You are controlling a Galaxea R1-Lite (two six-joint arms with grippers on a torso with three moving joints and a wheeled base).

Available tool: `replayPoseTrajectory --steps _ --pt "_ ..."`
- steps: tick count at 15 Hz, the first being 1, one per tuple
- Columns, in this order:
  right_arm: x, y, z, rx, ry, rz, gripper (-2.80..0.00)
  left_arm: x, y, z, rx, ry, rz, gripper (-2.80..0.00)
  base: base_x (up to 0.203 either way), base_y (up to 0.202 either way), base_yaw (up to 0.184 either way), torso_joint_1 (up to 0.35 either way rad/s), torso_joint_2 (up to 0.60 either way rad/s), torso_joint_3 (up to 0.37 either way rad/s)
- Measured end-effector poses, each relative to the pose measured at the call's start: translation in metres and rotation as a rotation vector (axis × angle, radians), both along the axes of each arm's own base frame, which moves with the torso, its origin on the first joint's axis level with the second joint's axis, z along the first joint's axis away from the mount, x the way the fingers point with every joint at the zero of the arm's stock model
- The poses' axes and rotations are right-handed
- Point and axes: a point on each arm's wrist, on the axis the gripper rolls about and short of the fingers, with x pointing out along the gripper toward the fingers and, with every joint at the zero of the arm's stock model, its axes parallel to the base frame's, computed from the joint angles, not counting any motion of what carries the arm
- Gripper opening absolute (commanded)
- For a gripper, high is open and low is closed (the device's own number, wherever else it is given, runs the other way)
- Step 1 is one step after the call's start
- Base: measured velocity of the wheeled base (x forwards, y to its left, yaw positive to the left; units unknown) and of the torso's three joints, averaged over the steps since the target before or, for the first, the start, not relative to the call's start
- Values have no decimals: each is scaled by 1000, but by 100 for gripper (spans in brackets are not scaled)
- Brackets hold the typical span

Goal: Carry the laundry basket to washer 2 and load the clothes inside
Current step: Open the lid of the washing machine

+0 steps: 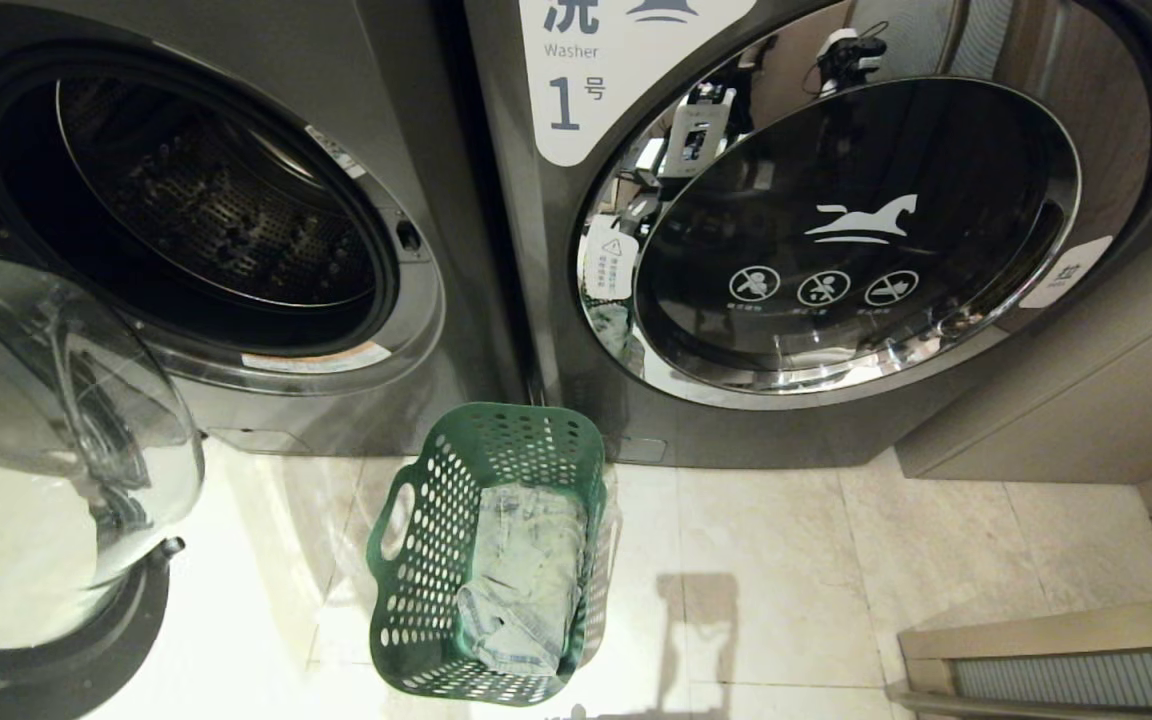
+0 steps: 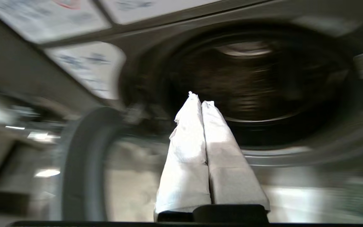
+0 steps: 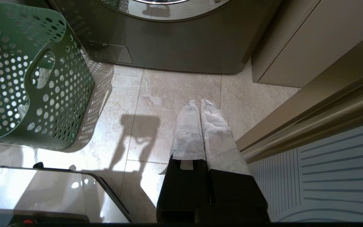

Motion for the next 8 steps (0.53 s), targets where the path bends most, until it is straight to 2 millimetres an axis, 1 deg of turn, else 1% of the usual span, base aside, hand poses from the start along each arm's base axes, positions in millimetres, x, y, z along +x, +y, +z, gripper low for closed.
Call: replayPoseTrajectory --steps 1,2,4,5,7,8 --pt "0 0 0 0 0 0 -280 6 6 -3 40 7 98 -280 0 0 0 0 0 0" --pt "0 0 0 0 0 0 -280 12 12 -6 26 9 208 -280 0 0 0 0 0 0" --pt "0 0 0 0 0 0 -280 28 27 -15 -78 -6 423 -280 0 0 0 0 0 0" --pt "0 0 0 0 0 0 -280 36 35 -21 -139 -17 504 -280 0 0 0 0 0 0" --pt "0 0 0 0 0 0 -280 50 48 -32 -198 -2 616 -280 0 0 0 0 0 0" --pt "0 0 0 0 0 0 -280 56 52 -37 -206 11 641 -280 0 0 0 0 0 0"
